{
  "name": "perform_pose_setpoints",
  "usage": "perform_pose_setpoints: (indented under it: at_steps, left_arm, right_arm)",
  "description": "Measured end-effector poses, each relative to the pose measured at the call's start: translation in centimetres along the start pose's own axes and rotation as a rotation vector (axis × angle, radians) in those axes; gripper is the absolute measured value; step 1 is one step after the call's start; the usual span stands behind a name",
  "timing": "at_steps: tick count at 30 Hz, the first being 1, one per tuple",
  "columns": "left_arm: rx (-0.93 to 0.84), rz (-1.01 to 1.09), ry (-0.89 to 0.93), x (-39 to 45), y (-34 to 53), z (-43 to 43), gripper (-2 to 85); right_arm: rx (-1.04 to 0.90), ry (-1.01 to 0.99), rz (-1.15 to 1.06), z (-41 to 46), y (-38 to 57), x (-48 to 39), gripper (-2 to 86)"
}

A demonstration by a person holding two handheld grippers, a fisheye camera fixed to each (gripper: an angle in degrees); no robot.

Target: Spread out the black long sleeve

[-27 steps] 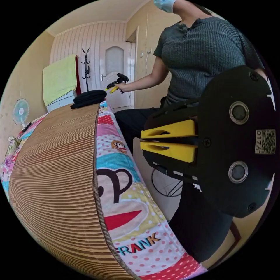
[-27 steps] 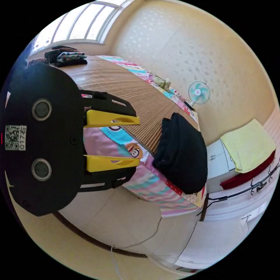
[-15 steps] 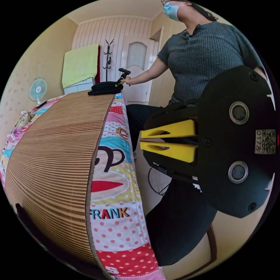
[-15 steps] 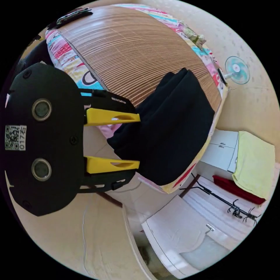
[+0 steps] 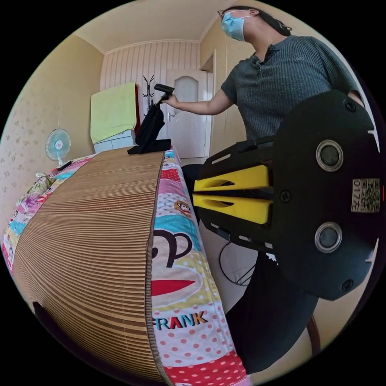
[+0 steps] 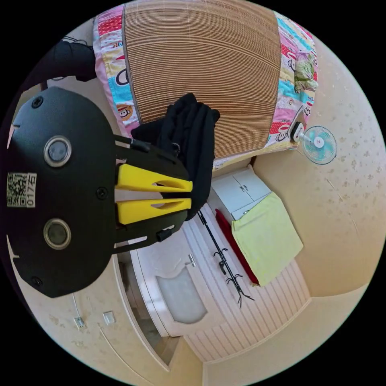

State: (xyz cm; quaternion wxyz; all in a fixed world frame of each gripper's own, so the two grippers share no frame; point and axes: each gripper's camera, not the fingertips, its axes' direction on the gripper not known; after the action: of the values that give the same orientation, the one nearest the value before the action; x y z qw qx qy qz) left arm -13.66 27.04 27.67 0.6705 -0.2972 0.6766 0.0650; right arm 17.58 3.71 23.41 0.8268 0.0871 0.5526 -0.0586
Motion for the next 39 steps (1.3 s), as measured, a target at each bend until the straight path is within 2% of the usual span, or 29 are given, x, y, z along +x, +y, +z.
perform_pose_setpoints:
  at_steps: [3,8,11,14,16,21,24,26,29,31,33,36,39]
  left_arm:
    - [0.020,0.071,-0.045,1.0,0.3,0.8,2.9]
    - [-0.126,0.246,0.053,3.7,0.4,6.6,7.5]
    - [-0.199,0.369,-0.009,6.5,1.5,9.4,8.9]
    - [-0.220,0.488,-0.091,8.9,3.0,11.2,11.5]
    - [-0.220,0.546,-0.113,10.1,3.8,11.9,12.3]
    - [-0.138,0.650,-0.164,12.4,5.4,11.9,16.4]
    - [-0.085,0.706,-0.289,13.8,5.9,12.2,19.4]
    - [-0.026,0.695,-0.433,14.4,5.5,13.2,20.8]
    - [0.041,0.685,-0.494,14.3,4.4,14.6,20.0]
    - [0.001,0.705,-0.497,14.1,3.7,16.0,13.8]
    - [-0.031,0.751,-0.418,14.3,3.7,16.2,6.6]
    - [0.025,0.708,-0.480,15.2,3.5,12.0,2.8]
    - [0.167,0.618,-0.559,15.8,1.2,2.6,1.2]
  right_arm:
    - [0.135,0.090,-0.010,-7.2,0.2,-0.9,2.4]
    - [0.388,0.130,0.048,-20.3,2.9,-1.1,2.4]
    - [0.552,0.175,0.070,-27.7,5.5,-0.9,2.5]
    - [0.599,0.215,0.084,-31.2,7.0,-1.0,2.5]
    - [0.656,0.235,0.109,-32.7,8.4,-0.9,2.6]
    - [0.763,0.059,0.084,-37.8,11.0,-0.2,2.7]
    - [0.832,0.073,0.045,-41.1,11.8,-1.5,2.8]
    - [0.899,0.148,0.002,-43.1,12.3,-3.2,2.8]
    - [0.975,0.151,-0.038,-44.5,12.6,-3.8,2.8]
    - [1.005,0.114,-0.052,-44.4,12.3,-3.1,2.9]
    - [1.018,0.062,-0.053,-43.1,11.5,-1.9,3.0]
    - [0.977,-0.060,-0.023,-37.8,7.9,1.2,3.3]
    - [0.901,-0.278,0.034,-28.6,2.0,3.8,4.1]
